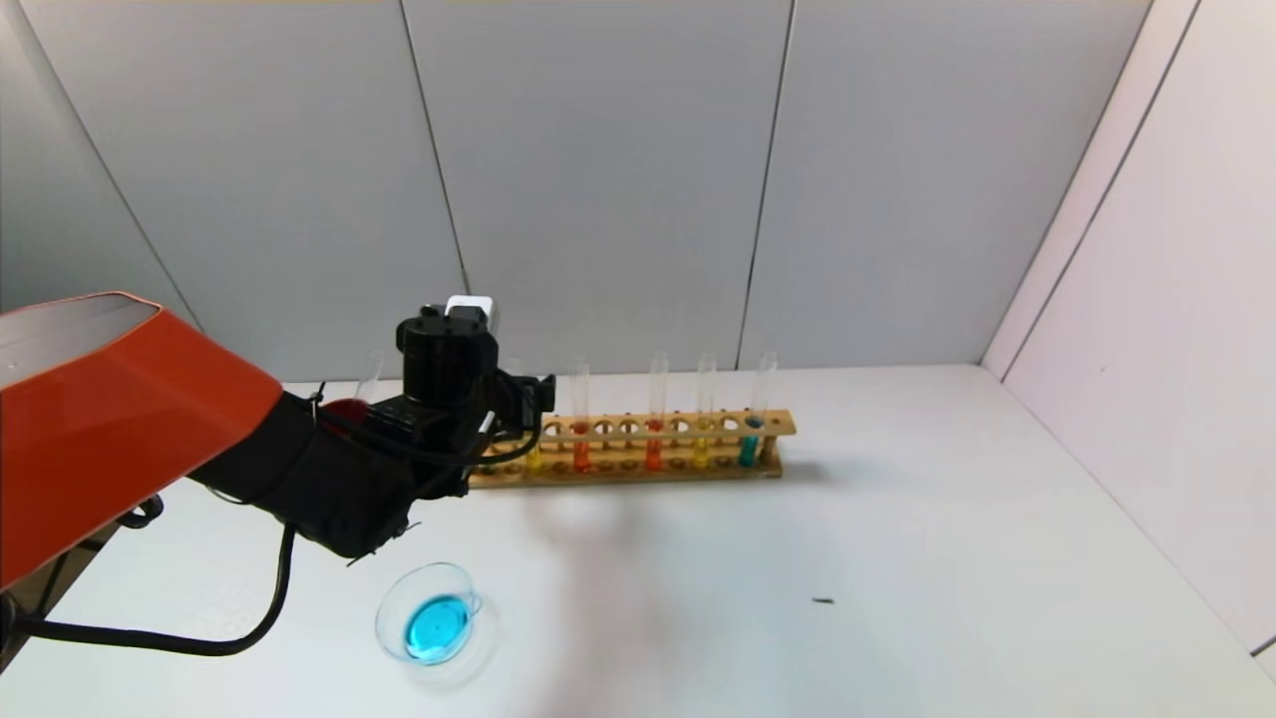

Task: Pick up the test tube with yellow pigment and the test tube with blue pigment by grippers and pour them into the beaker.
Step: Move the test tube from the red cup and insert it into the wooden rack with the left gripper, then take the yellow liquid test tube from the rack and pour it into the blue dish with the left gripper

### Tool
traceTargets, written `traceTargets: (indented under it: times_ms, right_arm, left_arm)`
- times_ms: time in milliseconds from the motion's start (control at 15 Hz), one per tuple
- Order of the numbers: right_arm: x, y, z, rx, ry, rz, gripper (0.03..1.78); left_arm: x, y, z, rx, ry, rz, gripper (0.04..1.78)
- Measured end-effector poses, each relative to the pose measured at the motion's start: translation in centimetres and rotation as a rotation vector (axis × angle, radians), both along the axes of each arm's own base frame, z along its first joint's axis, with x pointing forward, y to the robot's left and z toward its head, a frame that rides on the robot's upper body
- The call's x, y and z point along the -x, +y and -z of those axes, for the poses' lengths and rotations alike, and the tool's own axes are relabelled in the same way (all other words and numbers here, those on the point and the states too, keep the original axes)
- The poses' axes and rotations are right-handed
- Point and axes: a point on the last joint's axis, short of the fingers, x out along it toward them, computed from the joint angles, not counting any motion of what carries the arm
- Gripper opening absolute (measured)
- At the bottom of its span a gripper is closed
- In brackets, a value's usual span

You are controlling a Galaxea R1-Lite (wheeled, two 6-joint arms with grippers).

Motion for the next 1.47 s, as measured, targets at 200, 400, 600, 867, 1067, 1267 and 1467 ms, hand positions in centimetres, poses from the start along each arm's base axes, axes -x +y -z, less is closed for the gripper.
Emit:
traceTargets:
  times_ms: [200, 400, 600, 867, 1067, 1267, 1467]
  right_arm:
    - [0.0, 0.0, 0.0, 0.0, 0.0, -0.001, 1.74]
    - [0.0, 0.0, 0.0, 0.0, 0.0, 0.0, 1.74]
    - [0.0, 0.0, 0.0, 0.0, 0.0, 0.0, 1.74]
    - [0.0, 0.0, 0.0, 0.0, 0.0, -0.001, 1.74]
    - [0.0, 0.0, 0.0, 0.0, 0.0, 0.0, 1.74]
    - [0.0, 0.0, 0.0, 0.0, 0.0, -0.001, 1.74]
    - [0.0, 0.0, 0.0, 0.0, 0.0, 0.0, 1.74]
  left_arm:
    - [-0.1, -0.1, 0.1, 0.004, -0.003, 0.0, 1.74]
    - [0.0, -0.3, 0.2, 0.003, 0.0, 0.007, 1.54]
    - [-0.2, -0.5, 0.3, 0.005, -0.002, 0.008, 1.12]
    - [-0.3, -0.9, 0.3, 0.009, -0.006, 0.015, 0.43]
    - [-0.3, -1.1, 0.5, 0.009, -0.003, 0.017, 0.32]
    - [-0.3, -1.3, 0.5, 0.006, -0.003, 0.012, 0.32]
    - [-0.2, -1.2, 0.0, -0.002, -0.01, 0.007, 0.32]
